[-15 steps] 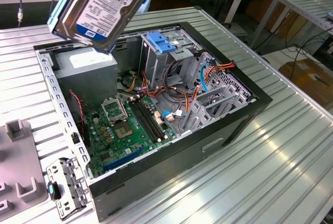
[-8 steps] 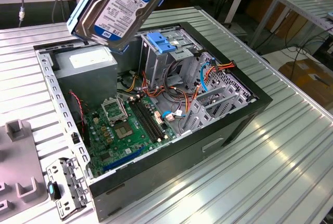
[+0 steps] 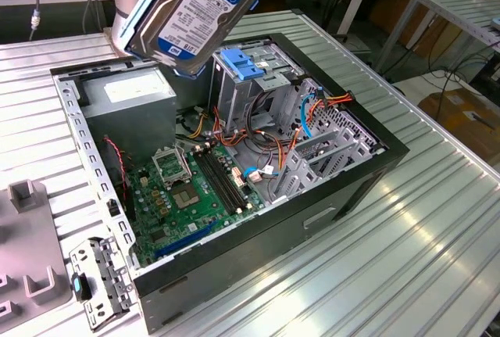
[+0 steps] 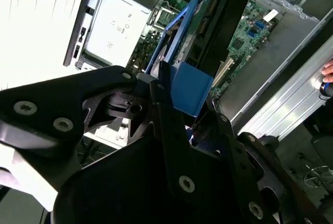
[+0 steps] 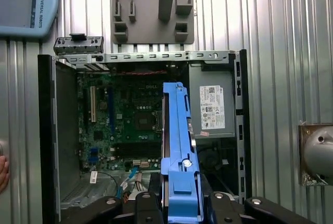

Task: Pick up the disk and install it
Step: 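Insert the disk into the insertion slot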

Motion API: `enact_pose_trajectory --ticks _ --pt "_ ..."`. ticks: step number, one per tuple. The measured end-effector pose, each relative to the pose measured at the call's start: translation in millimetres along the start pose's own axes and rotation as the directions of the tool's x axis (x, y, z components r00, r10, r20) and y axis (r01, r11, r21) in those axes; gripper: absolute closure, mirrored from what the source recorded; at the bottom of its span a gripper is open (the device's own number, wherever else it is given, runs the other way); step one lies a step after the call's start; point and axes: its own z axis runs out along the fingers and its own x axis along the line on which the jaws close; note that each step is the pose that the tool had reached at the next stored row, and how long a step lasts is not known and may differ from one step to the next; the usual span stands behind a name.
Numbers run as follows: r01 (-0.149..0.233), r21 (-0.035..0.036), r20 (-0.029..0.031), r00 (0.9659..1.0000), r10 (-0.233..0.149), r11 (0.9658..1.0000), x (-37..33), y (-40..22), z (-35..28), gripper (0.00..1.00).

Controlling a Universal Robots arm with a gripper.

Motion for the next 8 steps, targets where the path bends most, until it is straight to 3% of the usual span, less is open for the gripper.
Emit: enact_pose_trajectory --ticks 8 --pt "0.0 0.0 0.0 1.0 0.0 1.0 0.0 -0.8 0.0 0.63"
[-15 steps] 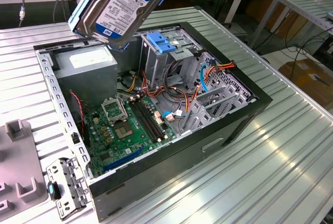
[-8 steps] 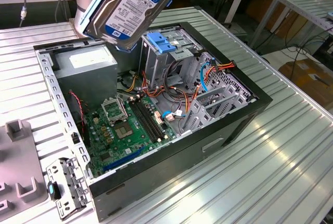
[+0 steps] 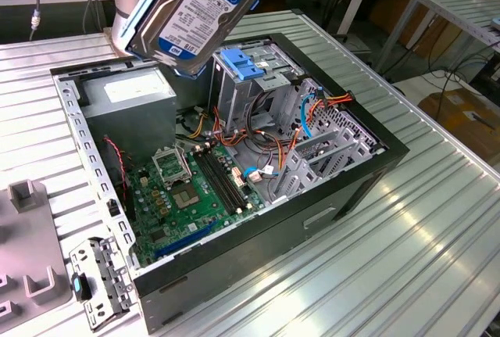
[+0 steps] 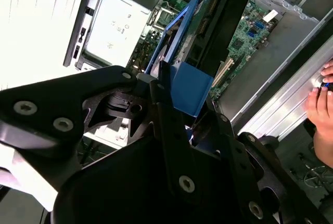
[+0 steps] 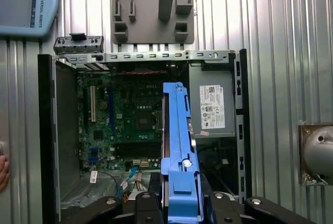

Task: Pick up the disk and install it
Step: 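Insert the disk into the insertion slot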

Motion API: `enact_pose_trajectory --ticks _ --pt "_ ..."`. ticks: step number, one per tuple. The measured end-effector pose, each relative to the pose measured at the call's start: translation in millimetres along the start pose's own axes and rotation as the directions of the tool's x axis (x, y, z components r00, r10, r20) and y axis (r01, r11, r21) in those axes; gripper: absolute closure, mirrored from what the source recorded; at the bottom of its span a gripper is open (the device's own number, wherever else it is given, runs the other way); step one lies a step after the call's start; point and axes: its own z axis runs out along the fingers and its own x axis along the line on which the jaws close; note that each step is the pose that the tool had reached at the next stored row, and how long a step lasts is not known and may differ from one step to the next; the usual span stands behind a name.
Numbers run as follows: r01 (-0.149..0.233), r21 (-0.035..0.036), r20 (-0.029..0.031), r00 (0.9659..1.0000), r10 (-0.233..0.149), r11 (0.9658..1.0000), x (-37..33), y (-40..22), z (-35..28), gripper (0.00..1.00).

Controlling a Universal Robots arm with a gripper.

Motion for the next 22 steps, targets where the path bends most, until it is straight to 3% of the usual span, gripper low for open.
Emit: enact_pose_trajectory --ticks 4,10,14,19,22 --pt "0.0 0.0 0.0 1.0 0.0 1.0 0.1 -0.8 0.0 0.63" --pt "0.0 -0.0001 0.0 1.0 0.0 1.0 8.0 -16.0 0.4 0.63" --pt "0.0 -0.0003 0.0 1.0 0.0 1.0 15.3 -29.9 0.5 0.63" --pt "0.0 -0.0009 0.0001 1.0 0.0 1.0 24.2 -51.8 0.1 0.63" --pt "0.0 -0.0016 0.0 1.0 0.0 1.0 28.1 -68.9 -0.6 0.63"
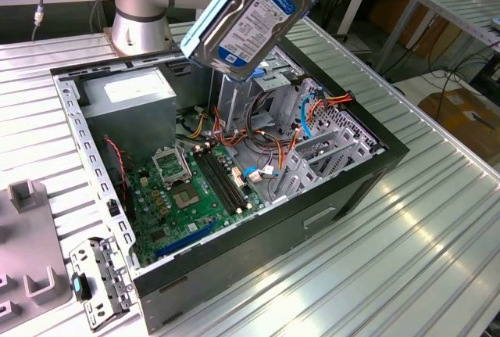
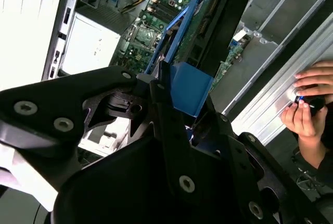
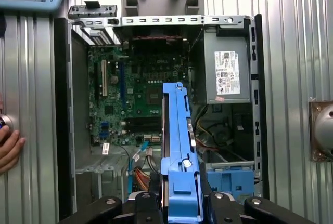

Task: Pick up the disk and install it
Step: 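Insert the disk into the insertion slot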

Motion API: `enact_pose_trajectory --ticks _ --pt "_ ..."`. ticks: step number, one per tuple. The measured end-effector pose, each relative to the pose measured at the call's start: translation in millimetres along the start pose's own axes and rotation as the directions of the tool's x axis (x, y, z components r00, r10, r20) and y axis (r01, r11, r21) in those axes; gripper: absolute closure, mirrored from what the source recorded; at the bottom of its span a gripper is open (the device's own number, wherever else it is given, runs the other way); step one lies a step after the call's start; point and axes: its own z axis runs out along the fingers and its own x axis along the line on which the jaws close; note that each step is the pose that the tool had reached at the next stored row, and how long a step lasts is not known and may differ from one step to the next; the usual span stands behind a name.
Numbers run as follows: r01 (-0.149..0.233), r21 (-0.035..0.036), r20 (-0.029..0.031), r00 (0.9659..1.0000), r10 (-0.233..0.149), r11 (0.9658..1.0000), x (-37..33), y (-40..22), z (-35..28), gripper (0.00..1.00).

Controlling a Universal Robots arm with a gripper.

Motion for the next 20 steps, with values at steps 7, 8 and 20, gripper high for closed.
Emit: enact_pose_trajectory --ticks 7,8,20 --pt "0.0 -0.0012 -0.0001 1.0 0.0 1.0 6.6 -33.8 -1.0 0.63" --pt "0.0 -0.0015 -0.0001 1.0 0.0 1.0 7.3 -41.9 -1.1 0.63" --pt "0.0 -0.0018 -0.0002 1.0 0.0 1.0 7.7 -51.7 -1.3 0.63"
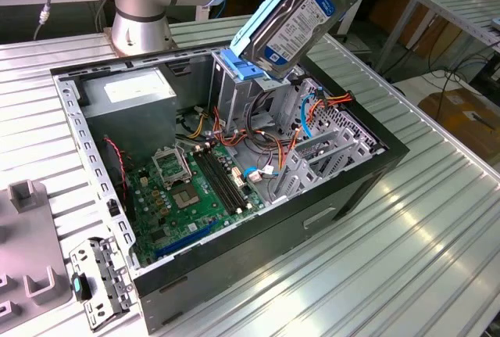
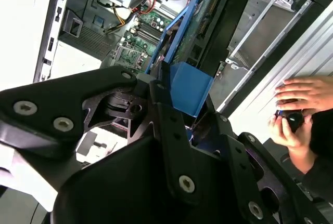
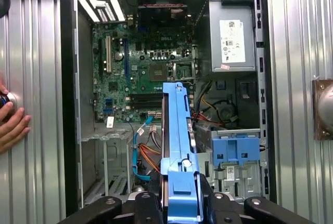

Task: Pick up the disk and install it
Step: 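Insert the disk into the insertion slot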

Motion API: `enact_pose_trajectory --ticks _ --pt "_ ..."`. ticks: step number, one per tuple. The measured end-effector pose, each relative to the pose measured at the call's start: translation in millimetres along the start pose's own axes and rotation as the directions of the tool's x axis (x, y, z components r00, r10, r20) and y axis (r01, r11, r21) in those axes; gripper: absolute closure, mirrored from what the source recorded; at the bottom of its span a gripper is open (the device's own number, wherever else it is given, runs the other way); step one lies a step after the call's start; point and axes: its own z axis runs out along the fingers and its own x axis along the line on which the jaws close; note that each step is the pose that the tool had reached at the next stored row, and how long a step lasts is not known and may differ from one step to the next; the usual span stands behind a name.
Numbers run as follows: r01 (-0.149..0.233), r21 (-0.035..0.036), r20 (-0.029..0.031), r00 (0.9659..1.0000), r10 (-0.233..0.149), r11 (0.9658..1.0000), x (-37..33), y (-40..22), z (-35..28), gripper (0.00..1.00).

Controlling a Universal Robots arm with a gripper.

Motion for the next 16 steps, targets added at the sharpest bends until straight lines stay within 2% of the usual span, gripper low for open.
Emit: enact_pose_trajectory --ticks 1,2,3,4,5,6,7,8,9,11,13,14,16 --pt "0.0 0.0 -0.0002 1.0 0.0 1.0 0.0 0.0 0.0 0.63" --pt "0.0 0.012 -0.011 0.9999 0.0 0.9999 0.0 0.0 0.1 0.63" --pt "0.0 0.0267 -0.0159 0.9999 0.0 0.9996 0.0 0.5 0.1 0.63" --pt "0.001 0.0444 -0.0209 0.9998 0.0 0.999 0.1 1.0 0.2 0.63" --pt "0.001 0.0712 -0.0277 0.9996 0.001 0.9975 0.1 1.8 0.2 0.63" --pt "0.002 0.0872 -0.0309 0.9995 0.001 0.9962 0.1 2.4 0.2 0.63" --pt "0.002 0.1069 -0.0328 0.9995 0.001 0.9943 0.2 4.1 0.4 0.63" --pt "0.003 0.117 -0.0324 0.9995 0.001 0.9931 0.3 6.0 0.8 0.63" --pt "0.003 0.132 -0.0318 0.9995 0.001 0.9912 0.5 9.7 1.5 0.63" --pt "0.003 0.151 -0.031 0.9995 0.001 0.9885 1.2 14.9 2.2 0.63" --pt "0.004 0.1656 -0.0297 0.9996 0.001 0.9862 2.2 19.3 3.0 0.63" --pt "0.004 0.1769 -0.0288 0.9996 0.001 0.9842 3.0 22.9 3.6 0.63" --pt "0.004 0.1906 -0.0278 0.9996 0.001 0.9817 4.0 28.2 4.7 0.63"
